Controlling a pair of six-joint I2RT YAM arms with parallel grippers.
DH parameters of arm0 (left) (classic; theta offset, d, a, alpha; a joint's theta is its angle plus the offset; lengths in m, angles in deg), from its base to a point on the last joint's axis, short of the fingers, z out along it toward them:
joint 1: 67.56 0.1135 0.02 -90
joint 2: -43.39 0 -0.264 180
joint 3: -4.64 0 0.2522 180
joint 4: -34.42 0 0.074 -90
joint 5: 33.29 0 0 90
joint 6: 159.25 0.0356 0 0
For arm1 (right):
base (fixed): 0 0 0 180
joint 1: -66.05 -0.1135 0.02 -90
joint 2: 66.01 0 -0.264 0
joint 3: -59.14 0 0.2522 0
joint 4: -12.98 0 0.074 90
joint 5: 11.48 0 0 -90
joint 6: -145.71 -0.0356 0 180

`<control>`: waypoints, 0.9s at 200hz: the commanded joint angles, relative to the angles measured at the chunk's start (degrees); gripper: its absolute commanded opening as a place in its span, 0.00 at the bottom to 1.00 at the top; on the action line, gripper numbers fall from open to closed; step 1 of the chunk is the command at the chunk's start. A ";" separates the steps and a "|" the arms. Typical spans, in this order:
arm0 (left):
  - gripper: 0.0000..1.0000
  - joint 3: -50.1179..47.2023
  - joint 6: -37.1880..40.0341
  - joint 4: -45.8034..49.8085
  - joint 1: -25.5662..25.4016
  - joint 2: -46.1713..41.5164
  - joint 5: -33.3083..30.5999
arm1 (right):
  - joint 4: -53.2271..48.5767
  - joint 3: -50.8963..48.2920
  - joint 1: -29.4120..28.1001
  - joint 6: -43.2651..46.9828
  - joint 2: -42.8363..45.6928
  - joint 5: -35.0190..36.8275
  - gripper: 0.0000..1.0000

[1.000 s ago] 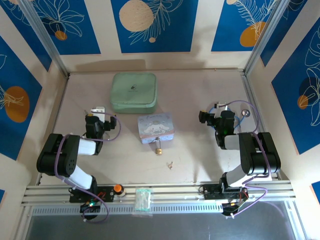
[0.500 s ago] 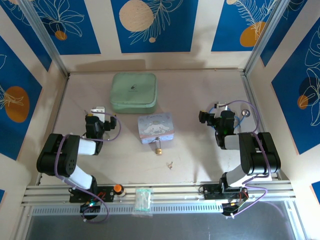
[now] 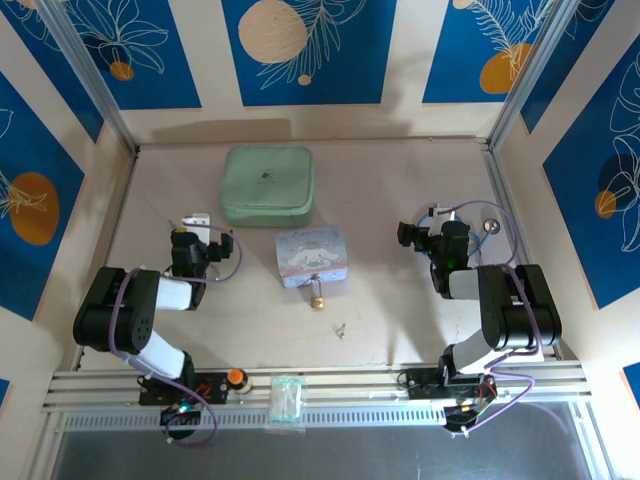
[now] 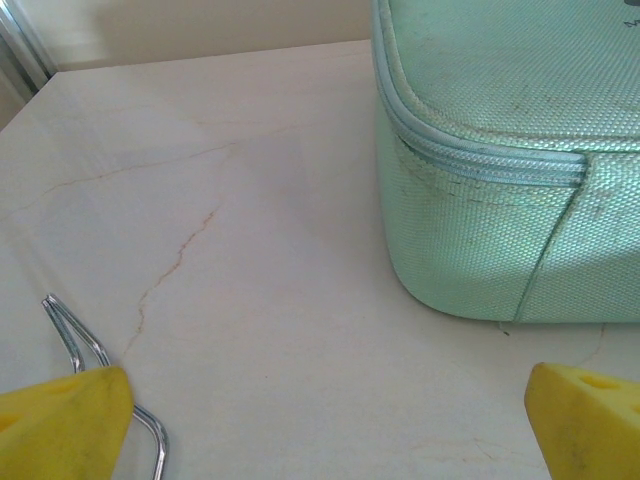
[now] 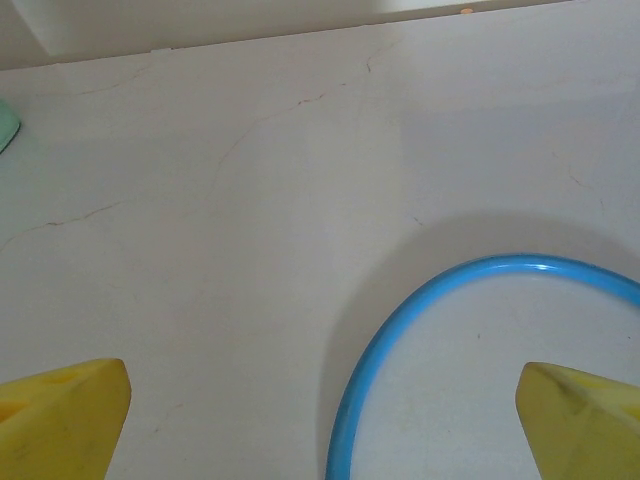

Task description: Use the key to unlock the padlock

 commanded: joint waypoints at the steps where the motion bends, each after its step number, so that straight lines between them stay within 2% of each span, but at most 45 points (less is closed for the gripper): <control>1: 1.00 1.13 1.20 -1.16 0.53 0.42 1.08 | 0.91 0.88 0.29 0.83 0.16 -1.03 0.99; 33: 1.00 0.56 0.76 -1.44 0.36 -0.96 -1.68 | 0.94 0.78 0.29 0.91 0.55 -1.53 0.99; 48: 1.00 1.61 -0.31 5.44 0.27 -6.17 -5.16 | -1.68 1.55 0.17 1.37 2.48 -2.10 0.99; 61: 1.00 2.91 -0.61 11.65 0.27 -10.99 -6.43 | -6.39 2.58 -0.69 2.04 5.73 -1.21 0.99; 81: 1.00 2.64 -2.24 15.55 0.34 -17.44 -7.26 | -13.29 4.17 -2.31 2.36 10.97 1.01 0.99; 99: 1.00 3.82 -8.27 23.23 0.27 -23.47 -7.56 | -23.46 7.39 -2.93 -2.47 15.68 1.56 0.99; 116: 1.00 3.79 -15.14 26.79 0.29 -29.00 -2.49 | -34.13 11.00 -2.86 -7.82 19.48 -2.42 0.99; 143: 1.00 -2.55 -29.66 18.40 0.37 -35.84 1.30 | -42.67 12.04 -2.69 -16.12 25.41 -9.80 0.99; 158: 1.00 -2.17 -33.36 21.46 0.36 -37.92 6.39 | -47.47 12.13 -3.29 -18.77 28.57 -13.19 0.99; 170: 1.00 -2.17 -36.74 21.89 0.41 -38.97 12.08 | -54.28 13.75 -4.59 -20.83 29.80 -13.33 0.99; 180: 1.00 -1.06 -39.54 25.84 0.36 -40.24 14.79 | -59.10 14.90 -6.33 -21.09 30.43 -13.01 0.99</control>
